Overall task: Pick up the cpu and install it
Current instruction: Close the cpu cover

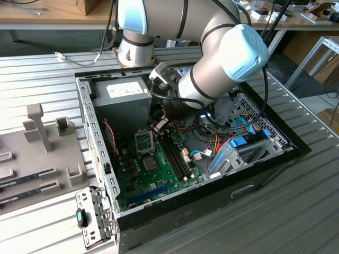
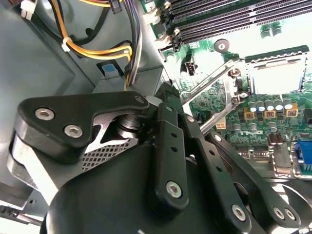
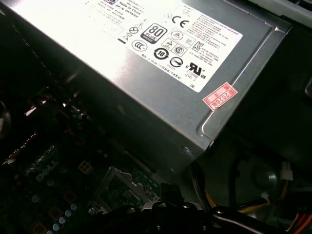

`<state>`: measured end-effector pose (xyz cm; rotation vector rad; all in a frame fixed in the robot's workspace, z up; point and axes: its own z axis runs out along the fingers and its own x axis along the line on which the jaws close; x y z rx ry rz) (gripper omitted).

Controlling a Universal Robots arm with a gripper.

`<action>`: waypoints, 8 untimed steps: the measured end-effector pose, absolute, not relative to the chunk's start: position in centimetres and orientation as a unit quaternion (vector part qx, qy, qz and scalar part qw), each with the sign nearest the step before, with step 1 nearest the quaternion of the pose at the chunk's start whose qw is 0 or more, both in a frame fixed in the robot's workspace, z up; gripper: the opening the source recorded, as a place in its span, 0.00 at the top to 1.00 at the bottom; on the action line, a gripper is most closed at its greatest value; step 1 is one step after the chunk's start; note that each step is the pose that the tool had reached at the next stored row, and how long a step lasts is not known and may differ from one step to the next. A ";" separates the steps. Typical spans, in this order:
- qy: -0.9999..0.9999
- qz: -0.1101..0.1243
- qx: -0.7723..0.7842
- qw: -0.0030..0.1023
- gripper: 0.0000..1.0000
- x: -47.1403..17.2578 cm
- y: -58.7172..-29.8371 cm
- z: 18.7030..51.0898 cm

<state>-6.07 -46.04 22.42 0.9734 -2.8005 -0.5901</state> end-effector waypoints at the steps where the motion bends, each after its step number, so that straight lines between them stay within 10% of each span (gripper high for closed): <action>1: -0.924 -0.195 0.322 0.059 0.89 -6.1 -46.1 22.5; 8: -0.922 -0.208 0.323 0.055 0.89 -6.1 -47.2 22.9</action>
